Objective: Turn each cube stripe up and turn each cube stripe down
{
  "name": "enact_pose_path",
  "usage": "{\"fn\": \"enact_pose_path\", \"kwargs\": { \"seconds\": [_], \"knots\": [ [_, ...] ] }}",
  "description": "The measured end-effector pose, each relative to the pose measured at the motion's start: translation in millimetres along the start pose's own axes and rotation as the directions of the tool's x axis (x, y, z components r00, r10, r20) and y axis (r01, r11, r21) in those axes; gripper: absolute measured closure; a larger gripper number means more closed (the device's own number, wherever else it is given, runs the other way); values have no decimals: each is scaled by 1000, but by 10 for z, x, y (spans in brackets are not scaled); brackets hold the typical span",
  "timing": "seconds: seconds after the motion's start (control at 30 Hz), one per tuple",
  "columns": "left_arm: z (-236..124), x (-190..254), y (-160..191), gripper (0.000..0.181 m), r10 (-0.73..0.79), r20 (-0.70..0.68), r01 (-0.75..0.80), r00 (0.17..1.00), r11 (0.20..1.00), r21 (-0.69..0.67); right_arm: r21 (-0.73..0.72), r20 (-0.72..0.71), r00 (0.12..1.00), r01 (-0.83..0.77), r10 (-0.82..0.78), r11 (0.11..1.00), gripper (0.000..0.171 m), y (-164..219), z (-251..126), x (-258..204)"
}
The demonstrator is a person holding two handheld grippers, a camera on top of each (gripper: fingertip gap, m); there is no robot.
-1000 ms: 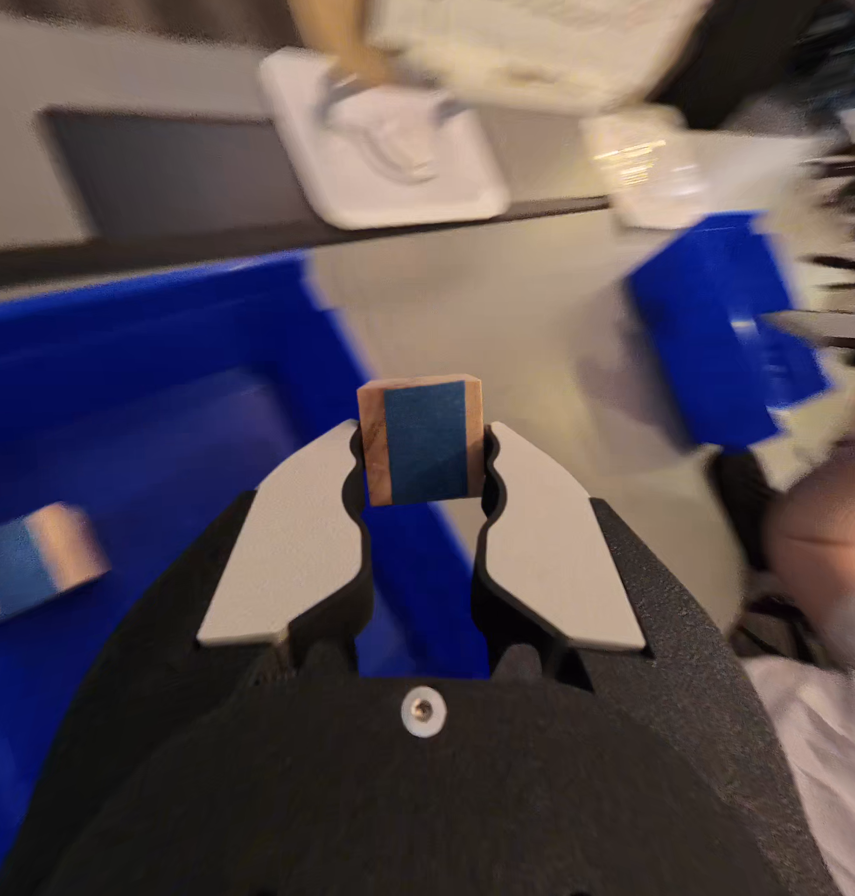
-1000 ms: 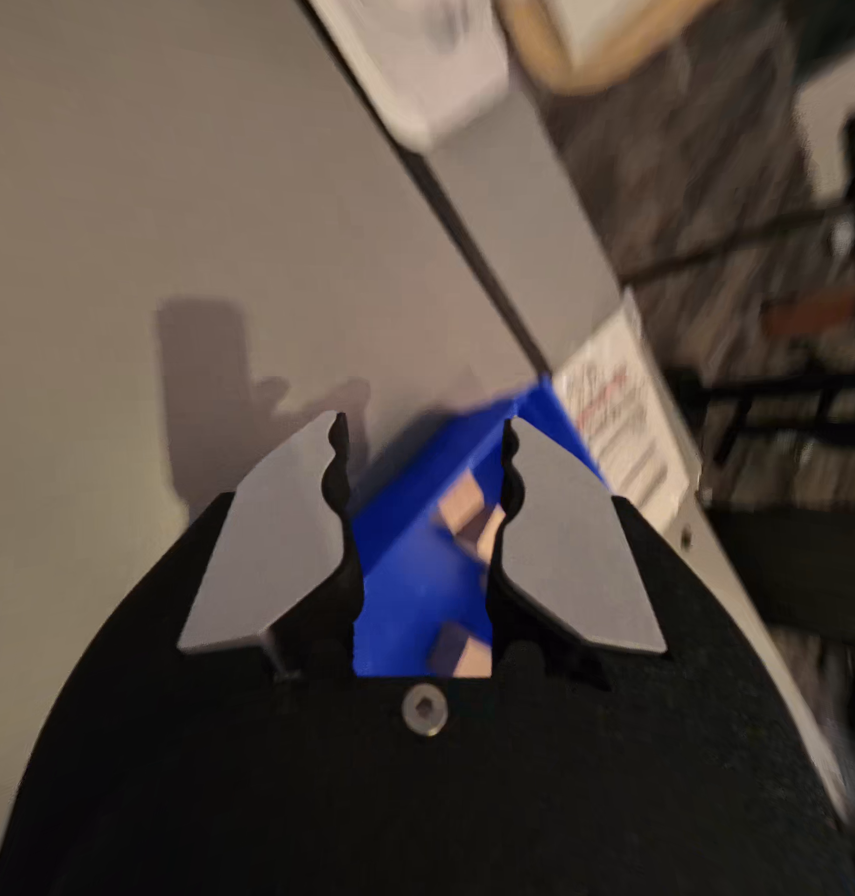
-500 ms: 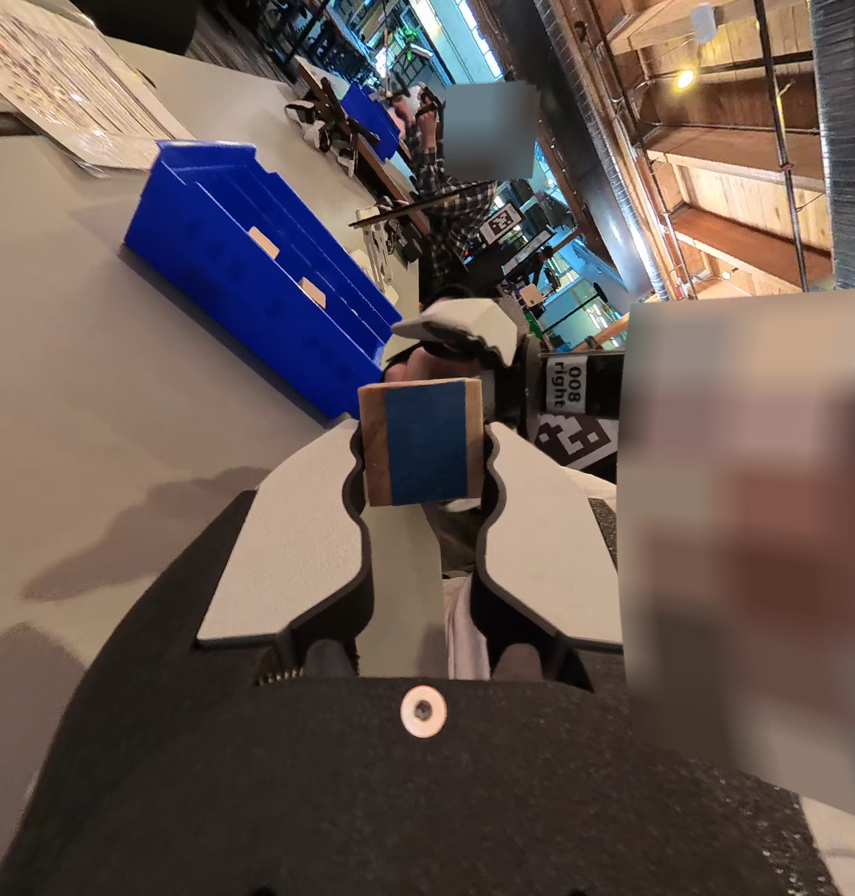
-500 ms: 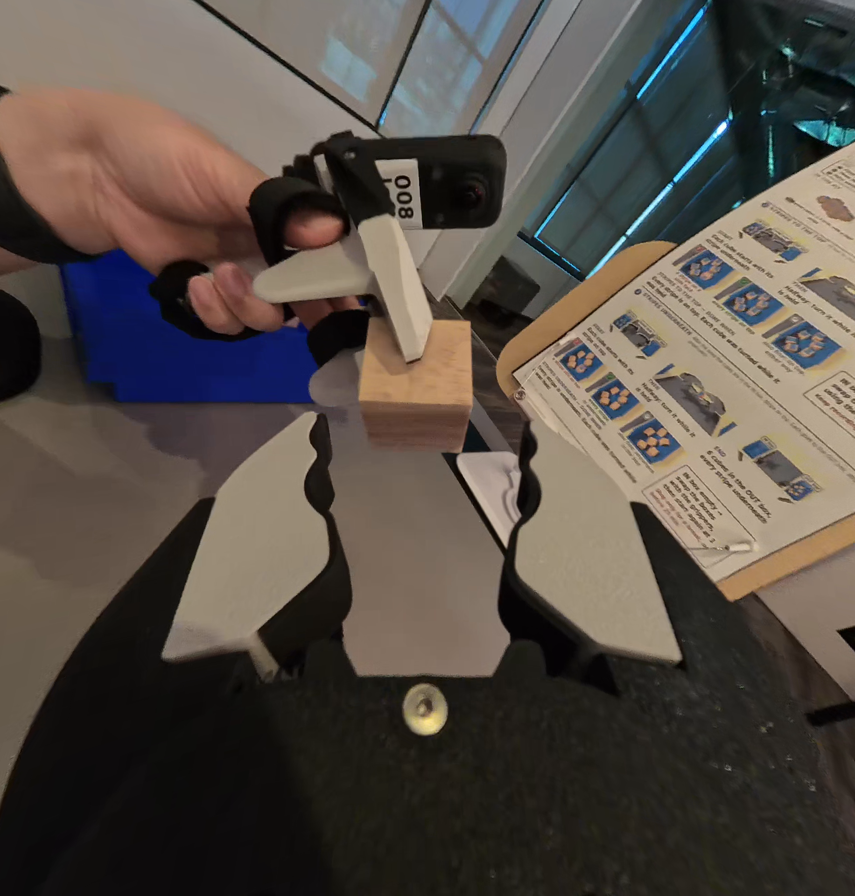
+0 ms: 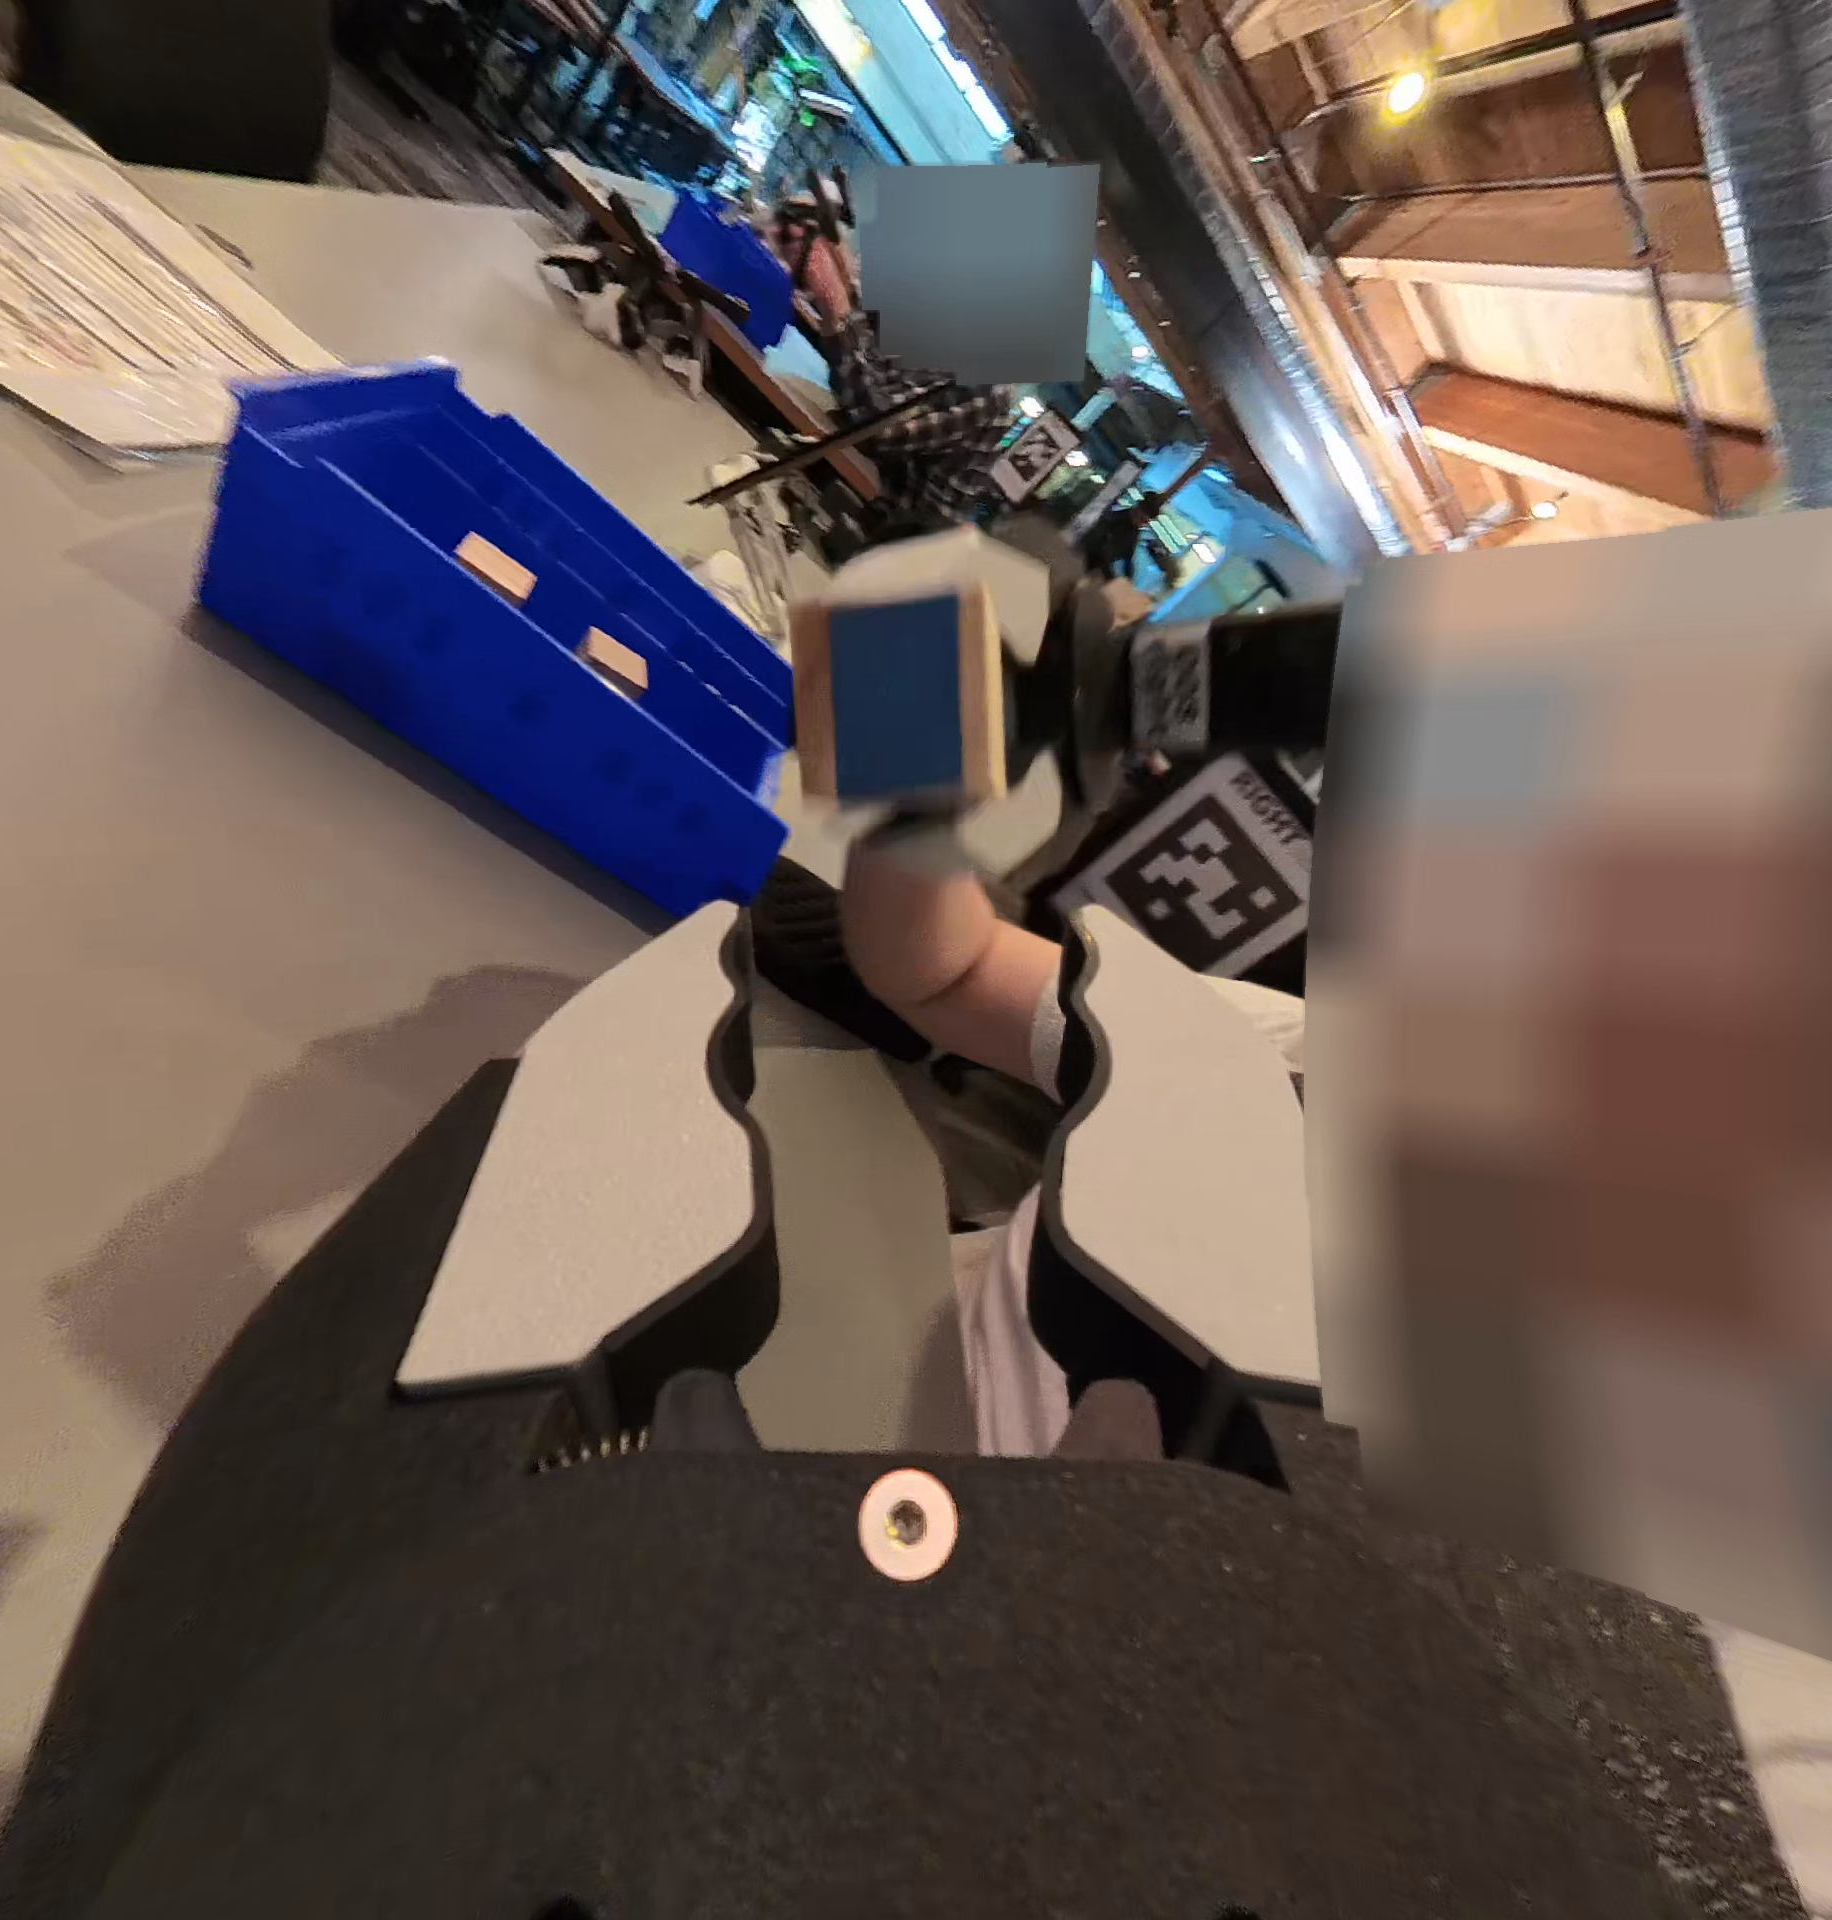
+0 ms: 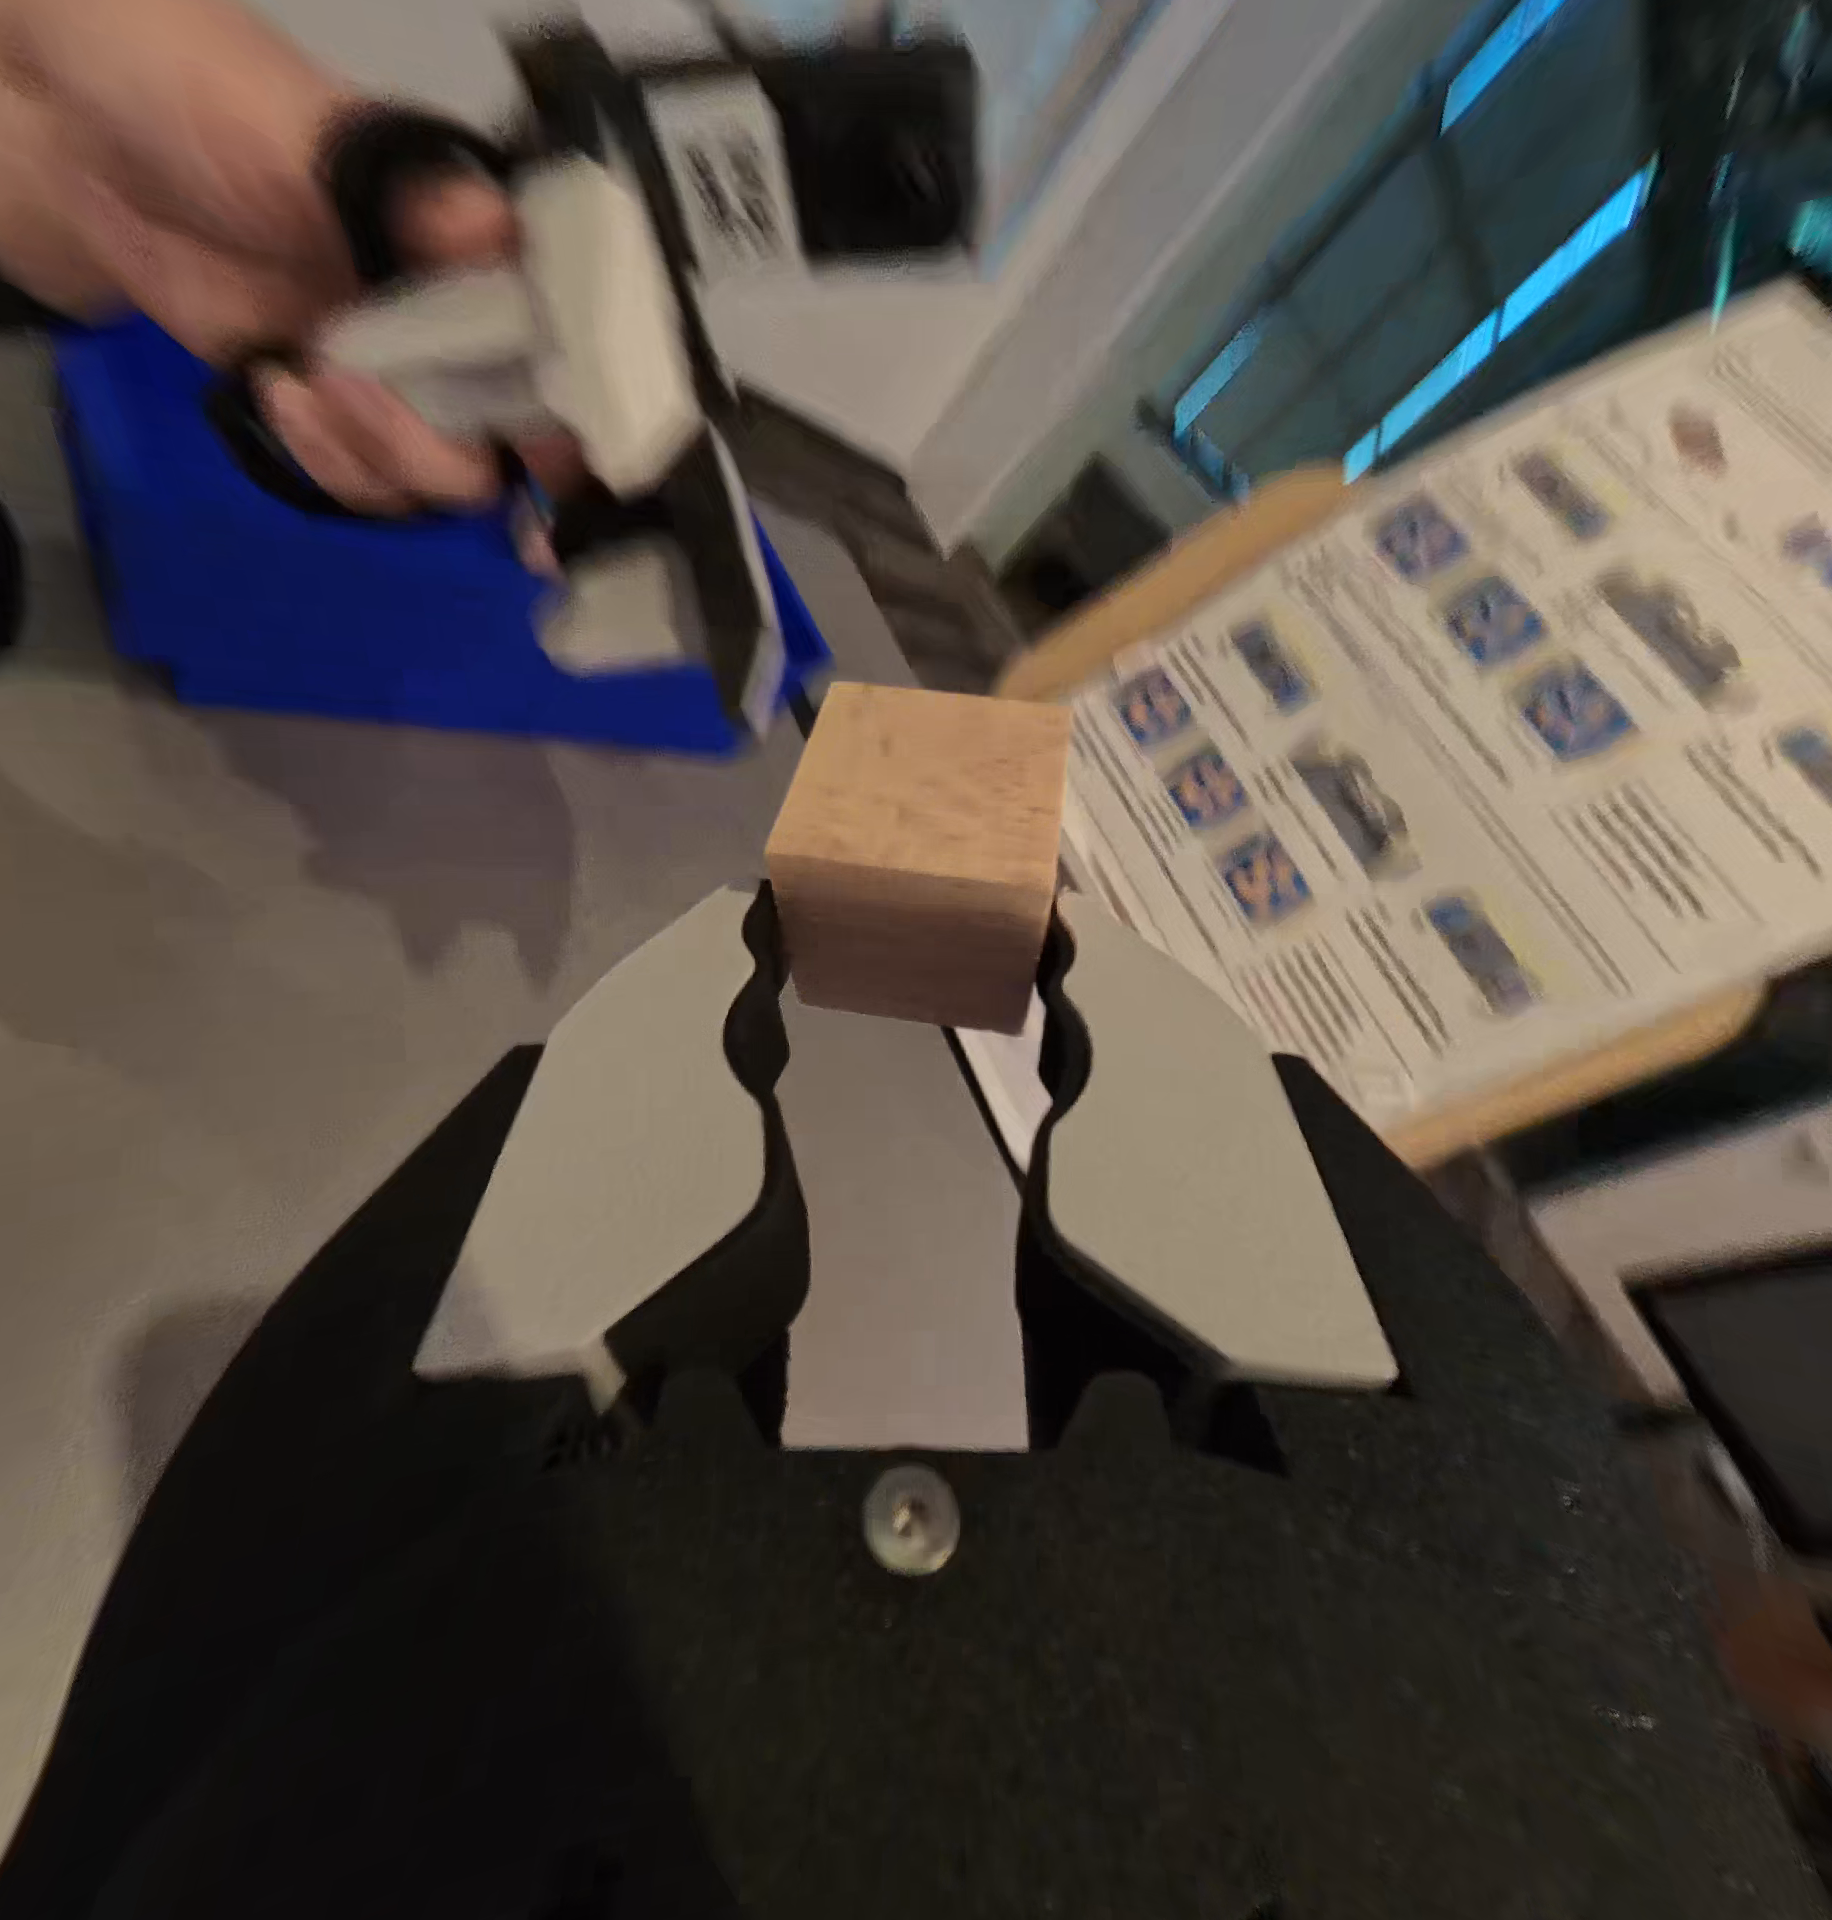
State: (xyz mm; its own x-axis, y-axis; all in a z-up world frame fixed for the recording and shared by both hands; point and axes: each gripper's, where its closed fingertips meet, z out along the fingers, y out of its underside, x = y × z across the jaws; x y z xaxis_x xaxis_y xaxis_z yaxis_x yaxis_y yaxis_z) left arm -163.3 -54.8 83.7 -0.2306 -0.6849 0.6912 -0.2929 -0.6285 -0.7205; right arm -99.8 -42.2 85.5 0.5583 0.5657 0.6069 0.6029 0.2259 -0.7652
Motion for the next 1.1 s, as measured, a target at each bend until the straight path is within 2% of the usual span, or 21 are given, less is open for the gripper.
{"fn": "enact_pose_path", "kwargs": {
  "seconds": [0.03,0.07,0.1,0.13,0.2,0.27,0.33,0.47,0.53,0.63,0.8,1.03,1.1],
  "knots": [
    [-55,-5,-25,125,21,33,-22,999,1000,7,-108,-20,999,-46,44,993,125,165,-159,224],
    [-103,-1,-46,126,37,58,-38,998,999,13,-224,-21,990,-142,141,964,125,388,-358,399],
    [-138,16,-61,127,45,69,-46,997,999,17,-336,-15,957,-279,291,900,125,652,-580,497],
    [-159,41,-71,128,46,67,-47,997,999,21,-432,-40,895,-417,445,800,125,936,-806,558],
    [-175,69,-70,129,32,58,-33,998,999,23,-573,-191,762,-599,619,560,125,1570,-1232,660],
    [-160,58,-35,129,18,55,-18,998,1000,4,-673,-340,680,-658,649,337,125,2169,-1578,665],
    [-126,33,5,129,8,60,-7,998,1000,-19,-739,-397,602,-658,692,148,125,2556,-1750,511],
    [-56,11,77,129,-9,58,12,998,998,-54,-814,-465,542,-573,700,-97,125,3053,-1817,241],
    [-45,-4,99,130,-13,63,17,998,998,-68,-826,-468,504,-541,726,-157,125,3156,-1752,126],
    [-65,-14,88,132,-5,74,9,997,998,-66,-824,-517,508,-513,689,-240,124,3316,-1756,65],
    [-145,-75,51,132,20,133,-13,991,998,-55,-808,-557,480,-502,677,-309,124,3439,-1748,-2],
    [-177,-19,49,132,42,145,-33,989,998,-62,-778,-583,427,-538,692,-323,124,3449,-1701,32],
    [-211,25,31,133,56,147,-48,988,997,-57,-769,-589,420,-554,690,-319,119,3424,-1698,66]
  ]
}}
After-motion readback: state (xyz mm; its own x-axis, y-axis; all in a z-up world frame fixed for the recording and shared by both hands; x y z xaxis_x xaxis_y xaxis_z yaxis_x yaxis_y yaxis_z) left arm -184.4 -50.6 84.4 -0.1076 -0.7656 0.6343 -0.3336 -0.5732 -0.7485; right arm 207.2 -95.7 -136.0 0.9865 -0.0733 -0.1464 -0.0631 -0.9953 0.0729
